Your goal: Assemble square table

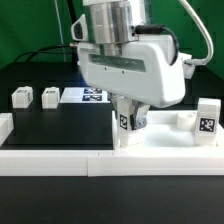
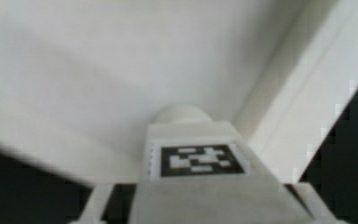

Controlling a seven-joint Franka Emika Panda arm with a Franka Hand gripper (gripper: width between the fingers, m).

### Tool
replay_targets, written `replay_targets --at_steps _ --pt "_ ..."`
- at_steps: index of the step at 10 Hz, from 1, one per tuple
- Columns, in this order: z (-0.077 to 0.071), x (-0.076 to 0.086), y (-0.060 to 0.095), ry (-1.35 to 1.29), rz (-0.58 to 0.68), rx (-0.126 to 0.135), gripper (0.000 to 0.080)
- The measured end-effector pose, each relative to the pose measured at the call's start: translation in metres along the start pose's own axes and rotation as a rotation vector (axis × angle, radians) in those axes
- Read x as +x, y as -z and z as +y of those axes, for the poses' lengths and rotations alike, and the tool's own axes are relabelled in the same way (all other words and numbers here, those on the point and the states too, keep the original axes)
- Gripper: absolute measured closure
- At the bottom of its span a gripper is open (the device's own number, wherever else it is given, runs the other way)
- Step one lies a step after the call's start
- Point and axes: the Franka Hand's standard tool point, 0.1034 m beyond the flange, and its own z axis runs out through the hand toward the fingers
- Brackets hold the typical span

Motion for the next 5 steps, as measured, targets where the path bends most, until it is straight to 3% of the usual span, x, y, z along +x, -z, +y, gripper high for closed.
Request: replay_targets --at_steps 2,4,5 --pt "0.0000 0.0013 -0.0008 -0.231 -0.009 0.021 0.0522" --pt "0.0001 0.0012 -0.0009 -0.197 -0.009 0.021 0.0522" --pt "-0.0008 0.0028 0.0002 -0.119 -0.004 0.021 0.0471"
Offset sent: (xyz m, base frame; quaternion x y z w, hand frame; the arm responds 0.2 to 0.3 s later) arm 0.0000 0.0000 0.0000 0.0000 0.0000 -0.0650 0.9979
